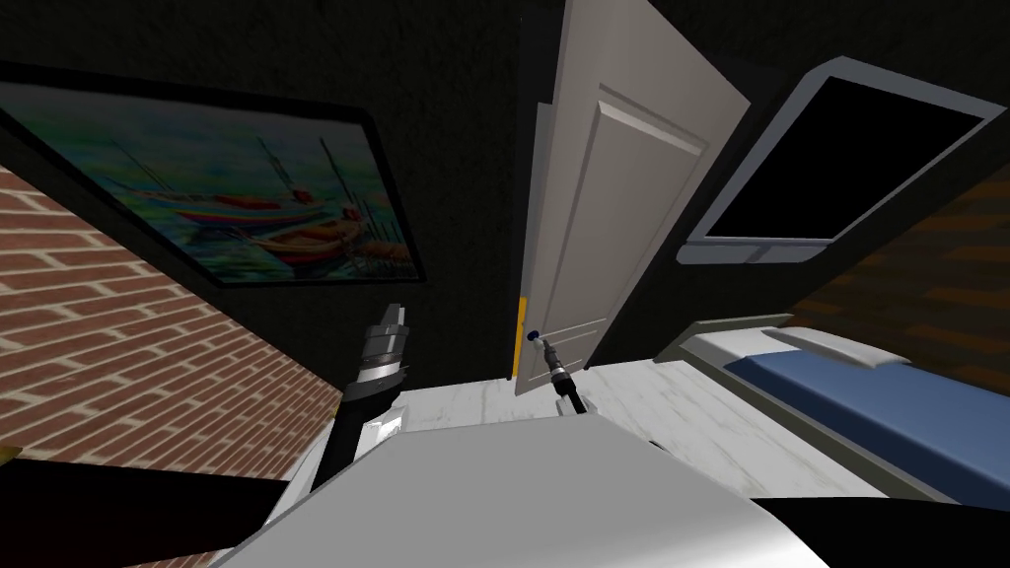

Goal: Pull the door open

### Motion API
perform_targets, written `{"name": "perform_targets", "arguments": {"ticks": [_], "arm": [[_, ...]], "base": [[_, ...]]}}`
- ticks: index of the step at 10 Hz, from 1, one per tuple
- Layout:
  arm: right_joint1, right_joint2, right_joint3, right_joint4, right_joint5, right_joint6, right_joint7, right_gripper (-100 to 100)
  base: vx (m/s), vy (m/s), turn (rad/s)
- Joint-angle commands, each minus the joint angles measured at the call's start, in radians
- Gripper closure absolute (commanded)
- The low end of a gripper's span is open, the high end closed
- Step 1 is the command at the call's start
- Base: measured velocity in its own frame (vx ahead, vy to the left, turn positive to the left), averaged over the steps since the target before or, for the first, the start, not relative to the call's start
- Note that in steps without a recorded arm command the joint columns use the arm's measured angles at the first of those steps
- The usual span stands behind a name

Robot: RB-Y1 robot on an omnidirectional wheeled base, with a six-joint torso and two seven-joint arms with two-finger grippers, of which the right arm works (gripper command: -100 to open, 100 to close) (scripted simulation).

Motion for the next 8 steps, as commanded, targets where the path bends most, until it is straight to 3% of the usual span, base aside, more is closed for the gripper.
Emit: {"name": "perform_targets", "arguments": {"ticks": [1,5,8], "arm": [[0.002,0.02,0.019,0.003,-0.001,-0.001,-0.032,100],[0.015,0.005,0.028,-0.01,-0.059,0.004,-0.14,100],[0.019,0.0,0.031,-0.014,-0.078,0.005,-0.199,100]], "base": [[-0.02,-0.021,0.066],[-0.03,-0.016,0.117],[-0.029,-0.02,0.087]]}}
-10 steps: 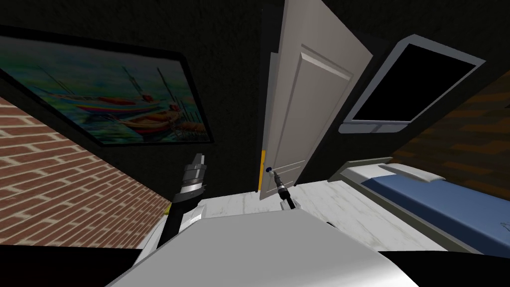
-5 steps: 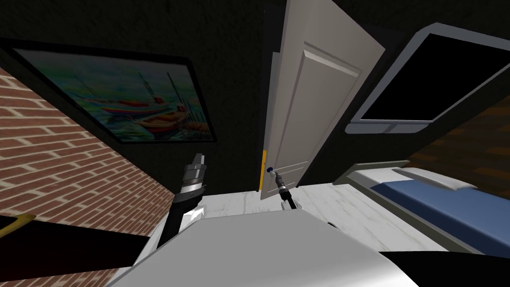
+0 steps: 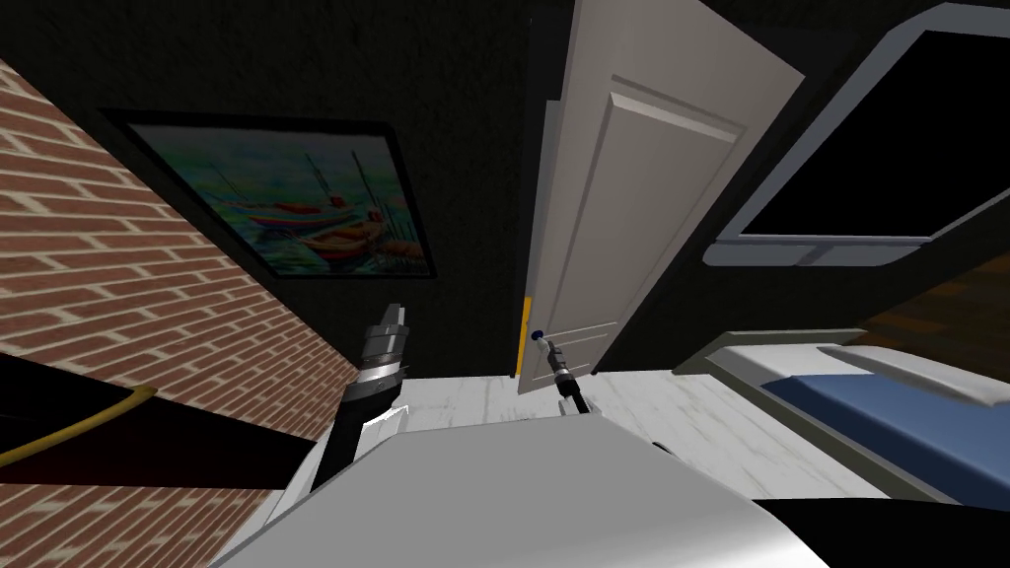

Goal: Pull the door open

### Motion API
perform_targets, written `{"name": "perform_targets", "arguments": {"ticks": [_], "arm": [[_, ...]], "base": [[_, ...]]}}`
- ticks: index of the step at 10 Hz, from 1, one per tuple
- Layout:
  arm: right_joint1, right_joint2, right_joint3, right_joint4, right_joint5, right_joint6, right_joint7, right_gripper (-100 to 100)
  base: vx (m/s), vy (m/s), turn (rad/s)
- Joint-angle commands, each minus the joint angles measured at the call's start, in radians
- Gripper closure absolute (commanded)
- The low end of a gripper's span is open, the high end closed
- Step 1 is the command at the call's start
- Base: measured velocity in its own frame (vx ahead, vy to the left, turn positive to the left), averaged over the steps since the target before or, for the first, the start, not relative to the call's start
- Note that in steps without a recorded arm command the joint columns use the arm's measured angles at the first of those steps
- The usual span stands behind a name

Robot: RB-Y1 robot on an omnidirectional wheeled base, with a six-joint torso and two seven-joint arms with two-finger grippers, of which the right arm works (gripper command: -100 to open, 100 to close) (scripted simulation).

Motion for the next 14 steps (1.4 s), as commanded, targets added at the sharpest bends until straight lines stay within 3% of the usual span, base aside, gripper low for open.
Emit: {"name": "perform_targets", "arguments": {"ticks": [1,2,4,11,12,14], "arm": [[0.014,0.017,0.023,-0.024,-0.012,0.006,-0.05,100],[0.018,0.012,0.026,-0.028,-0.031,0.008,-0.076,100],[0.018,0.012,0.026,-0.028,-0.031,0.008,-0.094,100],[0.039,-0.012,0.041,-0.049,-0.125,0.015,-0.29,100],[0.045,-0.029,0.027,-0.035,-0.139,0.02,-0.309,-100],[0.046,-0.03,0.035,-0.042,-0.157,0.022,-0.36,-100]], "base": [[-0.024,-0.014,0.119],[-0.037,-0.023,0.16],[-0.021,-0.01,0.037],[-0.032,-0.02,0.119],[-0.042,-0.038,0.067],[-0.05,0.021,0.08]]}}
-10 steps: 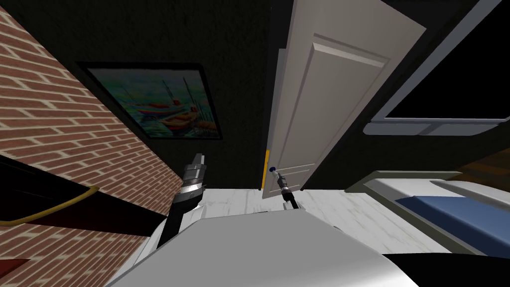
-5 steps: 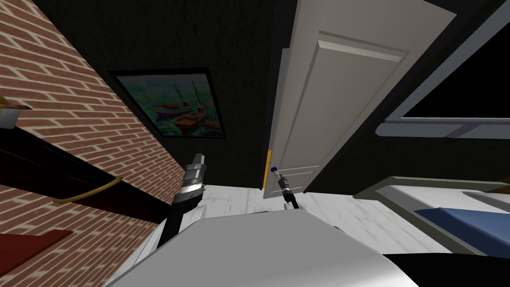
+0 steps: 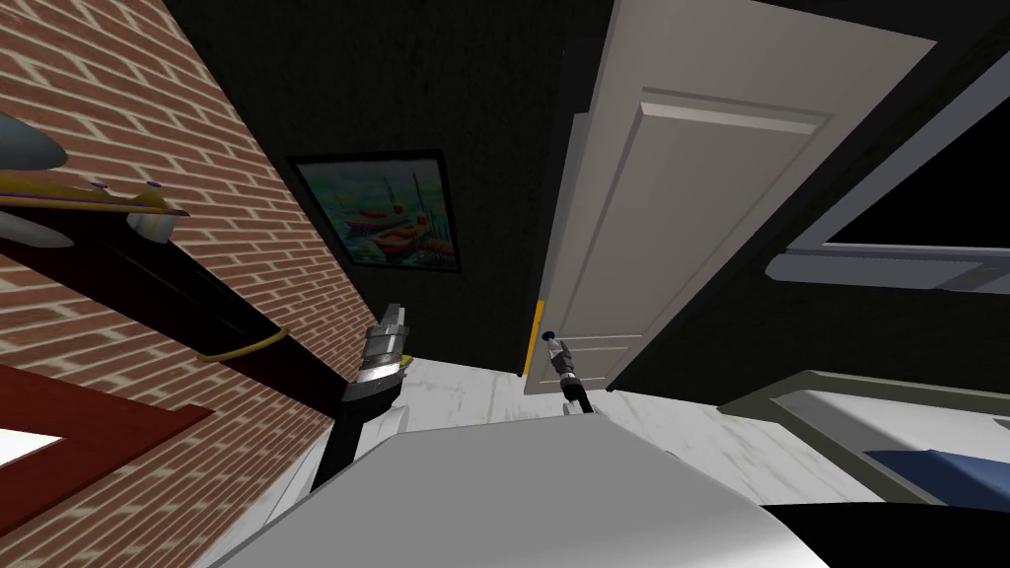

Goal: Pull the door open

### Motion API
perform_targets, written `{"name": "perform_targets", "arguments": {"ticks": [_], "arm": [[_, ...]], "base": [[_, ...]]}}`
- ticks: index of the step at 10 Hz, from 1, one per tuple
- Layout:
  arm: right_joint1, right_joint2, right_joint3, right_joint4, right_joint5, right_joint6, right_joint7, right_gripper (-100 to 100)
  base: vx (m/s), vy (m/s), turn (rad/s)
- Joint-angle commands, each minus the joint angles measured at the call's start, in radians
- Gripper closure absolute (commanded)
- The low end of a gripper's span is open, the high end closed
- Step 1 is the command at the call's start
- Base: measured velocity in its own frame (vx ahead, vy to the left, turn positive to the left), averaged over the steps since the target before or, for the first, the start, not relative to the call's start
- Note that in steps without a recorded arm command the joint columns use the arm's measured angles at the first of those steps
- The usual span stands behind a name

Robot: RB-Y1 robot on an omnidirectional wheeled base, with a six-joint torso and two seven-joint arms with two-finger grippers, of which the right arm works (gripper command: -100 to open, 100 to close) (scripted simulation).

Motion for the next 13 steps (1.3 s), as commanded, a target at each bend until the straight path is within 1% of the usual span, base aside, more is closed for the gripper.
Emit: {"name": "perform_targets", "arguments": {"ticks": [1,2,3,4,5,6,8,9,10,11,12,13], "arm": [[0.003,0.001,0.008,-0.011,-0.018,0.006,-0.05,-100],[0.005,0.0,0.013,-0.015,-0.031,0.008,-0.078,-100],[0.005,0.0,0.013,-0.015,-0.031,0.008,-0.087,-100],[0.006,0.0,0.019,-0.02,-0.045,0.009,-0.125,-100],[0.007,0.0,0.025,-0.025,-0.06,0.011,-0.152,-100],[0.007,0.0,0.025,-0.025,-0.06,0.011,-0.165,-100],[0.01,-0.001,0.038,-0.036,-0.093,0.016,-0.229,-100],[0.01,-0.001,0.038,-0.036,-0.093,0.016,-0.246,-100],[0.012,-0.001,0.045,-0.042,-0.111,0.018,-0.281,-100],[0.012,-0.001,0.045,-0.042,-0.111,0.018,-0.288,-100],[0.013,-0.002,0.053,-0.048,-0.129,0.02,-0.328,-100],[0.015,-0.002,0.06,-0.054,-0.147,0.022,-0.354,-100]], "base": [[-0.075,0.039,0.079],[-0.079,0.019,0.083],[-0.052,0.004,0.019],[-0.051,-0.01,0.044],[-0.067,-0.026,0.116],[-0.048,-0.02,0.037],[-0.055,-0.008,0.075],[-0.054,-0.01,0.042],[-0.056,-0.022,0.066],[-0.046,-0.015,0.04],[-0.064,-0.01,0.066],[-0.09,-0.019,0.105]]}}
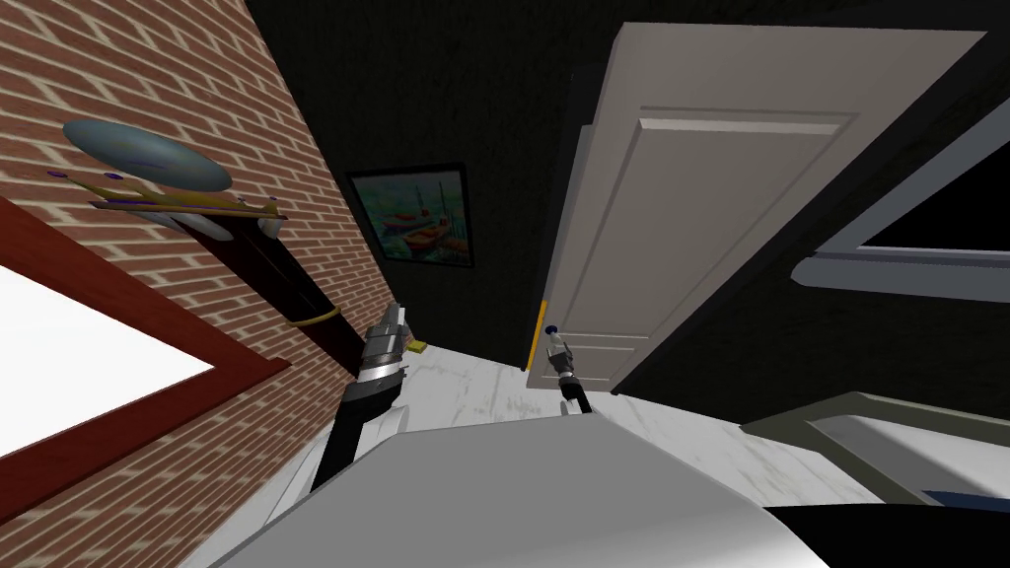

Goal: Pull the door open

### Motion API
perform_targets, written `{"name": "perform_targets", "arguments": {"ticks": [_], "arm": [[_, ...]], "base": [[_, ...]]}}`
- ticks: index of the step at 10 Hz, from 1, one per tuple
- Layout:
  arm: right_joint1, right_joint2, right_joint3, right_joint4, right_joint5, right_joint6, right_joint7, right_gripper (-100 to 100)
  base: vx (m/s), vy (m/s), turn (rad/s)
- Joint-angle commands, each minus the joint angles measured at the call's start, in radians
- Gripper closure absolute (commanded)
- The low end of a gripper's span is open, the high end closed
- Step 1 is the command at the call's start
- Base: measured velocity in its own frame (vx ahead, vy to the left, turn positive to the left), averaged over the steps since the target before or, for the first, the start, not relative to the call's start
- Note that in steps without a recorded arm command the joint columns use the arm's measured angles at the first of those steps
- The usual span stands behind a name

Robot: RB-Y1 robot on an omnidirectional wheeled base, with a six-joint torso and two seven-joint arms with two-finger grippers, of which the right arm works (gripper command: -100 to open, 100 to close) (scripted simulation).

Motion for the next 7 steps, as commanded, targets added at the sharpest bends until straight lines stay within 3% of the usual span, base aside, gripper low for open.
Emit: {"name": "perform_targets", "arguments": {"ticks": [1,7], "arm": [[0.001,0.0,0.005,-0.004,-0.011,0.002,-0.038,-100],[0.007,-0.002,0.034,-0.028,-0.084,0.011,-0.198,-100]], "base": [[-0.065,-0.021,0.049],[-0.061,-0.027,0.064]]}}
